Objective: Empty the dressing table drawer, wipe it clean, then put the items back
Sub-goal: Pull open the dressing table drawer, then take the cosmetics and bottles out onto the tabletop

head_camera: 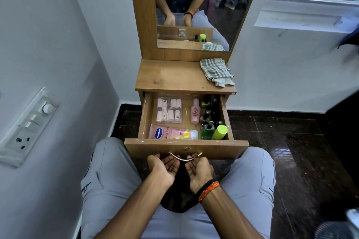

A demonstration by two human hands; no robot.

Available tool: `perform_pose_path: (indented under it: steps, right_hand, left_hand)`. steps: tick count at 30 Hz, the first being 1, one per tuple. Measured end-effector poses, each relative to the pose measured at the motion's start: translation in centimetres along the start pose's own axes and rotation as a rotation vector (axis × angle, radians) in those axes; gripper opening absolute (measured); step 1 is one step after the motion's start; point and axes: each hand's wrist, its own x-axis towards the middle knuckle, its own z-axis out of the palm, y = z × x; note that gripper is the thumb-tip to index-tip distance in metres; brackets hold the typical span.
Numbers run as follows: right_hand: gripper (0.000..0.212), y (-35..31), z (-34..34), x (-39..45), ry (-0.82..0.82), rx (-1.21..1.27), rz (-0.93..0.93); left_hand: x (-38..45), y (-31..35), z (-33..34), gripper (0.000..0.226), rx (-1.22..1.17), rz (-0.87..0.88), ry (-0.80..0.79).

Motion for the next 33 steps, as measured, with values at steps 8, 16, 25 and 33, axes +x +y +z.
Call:
perform_pose_path:
  steps: [8, 16, 25, 33]
  right_hand:
    - [0.015, 1.4, -2.1, -1.4, 0.007, -0.028, 0.016]
    - [0.015, 1.0, -2.8, -2.1, -0.041, -0.05, 0.048]
    - [0.013, -1.3, -2.5, -6.4, -0.039, -0.109, -0.105]
    - [0.017, -6.4, 2.7, -7.9, -0.369, -0.079, -0.208]
  left_hand:
    - [-1.4, -1.5, -2.4, 0.04, -0.011, -0.011, 0.02]
    - [-2.8, -1.8, -2.5, 0.04, -0.031, 0.003, 0.001]
    - [-4.8, -2.4, -2.8, 0.026, 0.12, 0.008, -0.046]
    - [-8.1, 3.1, 1.3, 0.025, 0.252, 0.276, -0.351]
